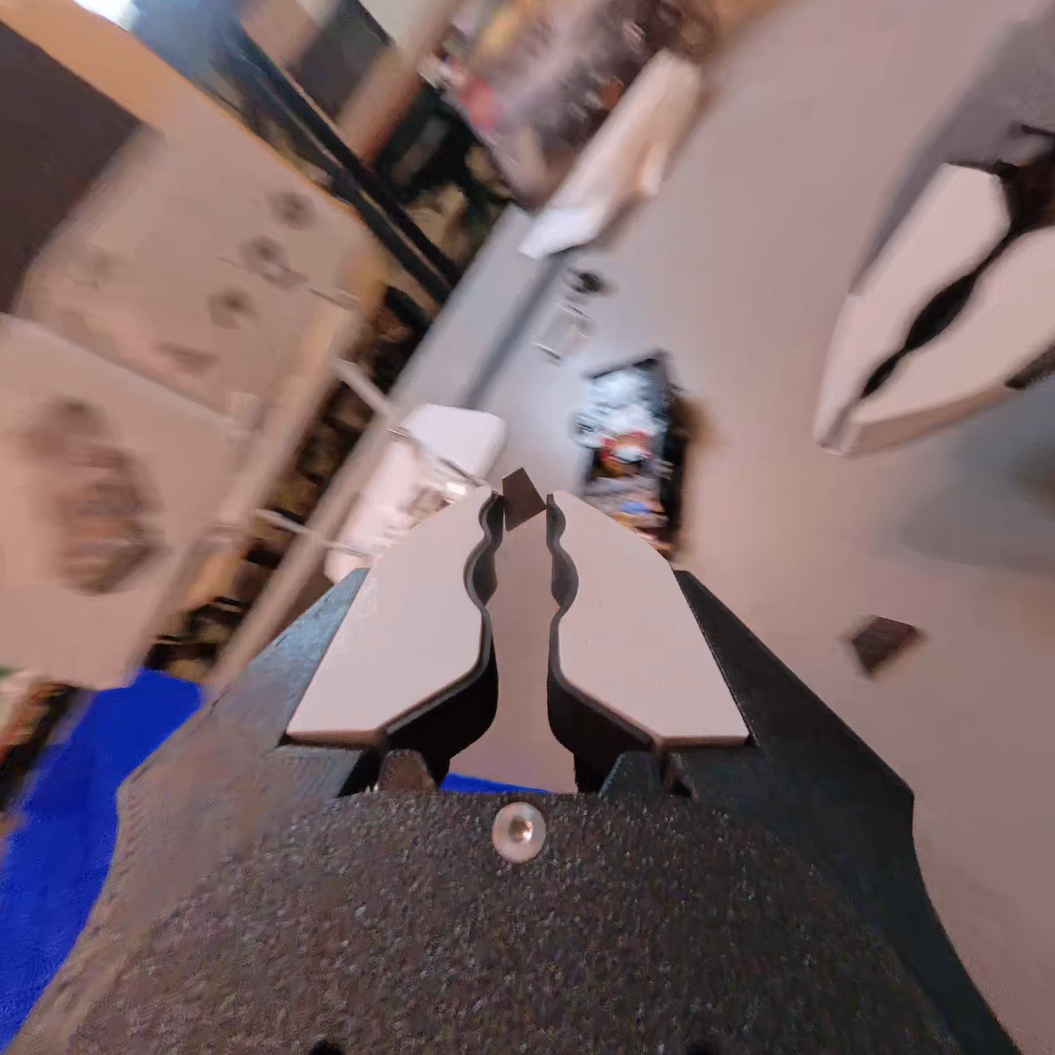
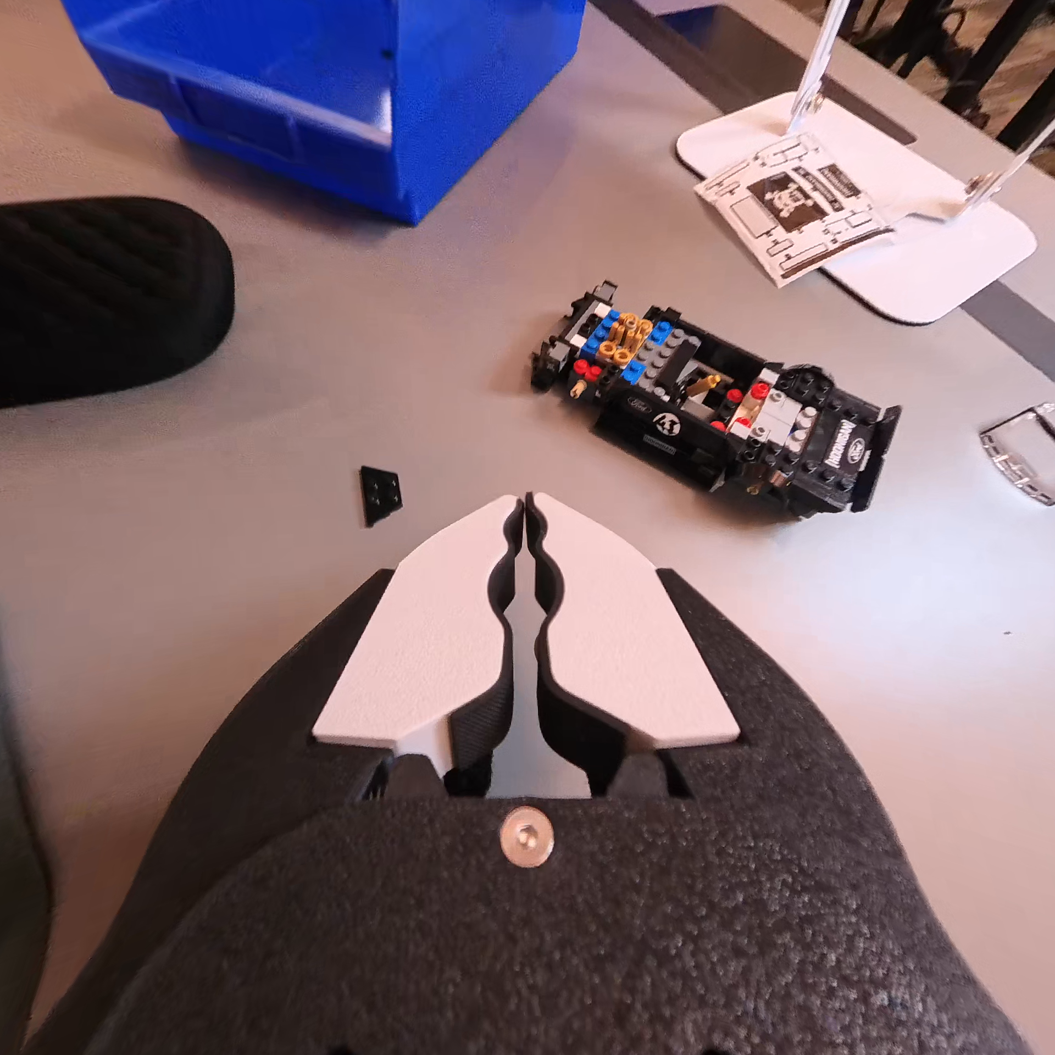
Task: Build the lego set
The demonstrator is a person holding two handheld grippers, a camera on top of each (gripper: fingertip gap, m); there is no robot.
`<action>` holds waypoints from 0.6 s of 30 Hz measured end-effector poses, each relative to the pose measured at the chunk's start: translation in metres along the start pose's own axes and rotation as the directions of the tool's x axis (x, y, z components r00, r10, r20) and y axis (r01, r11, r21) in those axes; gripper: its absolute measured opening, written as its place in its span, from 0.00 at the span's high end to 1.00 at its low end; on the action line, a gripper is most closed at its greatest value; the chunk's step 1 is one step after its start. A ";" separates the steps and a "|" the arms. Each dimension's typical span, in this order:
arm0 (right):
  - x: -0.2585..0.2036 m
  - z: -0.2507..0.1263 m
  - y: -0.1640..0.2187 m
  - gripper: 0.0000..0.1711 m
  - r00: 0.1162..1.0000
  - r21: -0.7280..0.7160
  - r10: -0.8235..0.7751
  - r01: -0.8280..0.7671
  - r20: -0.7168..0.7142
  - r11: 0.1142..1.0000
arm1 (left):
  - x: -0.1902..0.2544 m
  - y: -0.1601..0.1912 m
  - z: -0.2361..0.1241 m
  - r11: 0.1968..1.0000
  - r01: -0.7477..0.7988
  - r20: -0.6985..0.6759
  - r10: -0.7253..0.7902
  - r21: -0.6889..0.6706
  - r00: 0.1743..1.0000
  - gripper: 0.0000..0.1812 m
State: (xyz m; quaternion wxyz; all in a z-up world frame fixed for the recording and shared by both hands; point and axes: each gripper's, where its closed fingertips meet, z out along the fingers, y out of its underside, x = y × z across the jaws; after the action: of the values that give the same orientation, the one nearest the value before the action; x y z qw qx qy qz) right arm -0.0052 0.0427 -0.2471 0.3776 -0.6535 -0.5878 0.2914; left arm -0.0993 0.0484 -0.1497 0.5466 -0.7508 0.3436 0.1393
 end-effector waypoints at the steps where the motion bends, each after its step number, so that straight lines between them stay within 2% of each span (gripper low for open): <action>1: 0.001 -0.001 -0.003 1.00 1.000 0.012 -0.002 0.002 -0.010 1.000 | -0.028 -0.008 -0.009 0.999 -0.026 0.077 0.023 0.036 0.997 0.92; 6: 0.003 -0.004 -0.021 1.00 1.000 0.092 0.014 -0.012 -0.027 0.996 | -0.137 -0.014 -0.028 0.985 -0.136 0.274 0.102 0.107 0.956 0.92; 10: 0.005 -0.004 -0.042 1.00 0.999 0.157 0.031 -0.025 -0.035 0.987 | -0.191 0.003 -0.014 0.969 -0.213 0.292 0.170 0.121 0.941 0.92; 15: 0.014 0.001 -0.058 1.00 0.997 0.204 0.031 -0.015 -0.075 0.979 | -0.258 0.035 0.011 0.974 -0.224 0.317 0.199 0.044 0.927 0.92; 18: 0.019 0.006 -0.061 1.00 0.995 0.211 0.042 -0.022 -0.086 0.977 | -0.283 0.045 0.022 0.973 -0.232 0.327 0.214 0.015 0.921 0.92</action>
State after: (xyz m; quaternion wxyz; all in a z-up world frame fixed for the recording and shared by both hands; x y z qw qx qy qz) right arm -0.0405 0.0637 -0.1981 0.4659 -0.6318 -0.5255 0.3281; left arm -0.3308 0.1637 -0.0247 0.5959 -0.6590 0.3363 0.3123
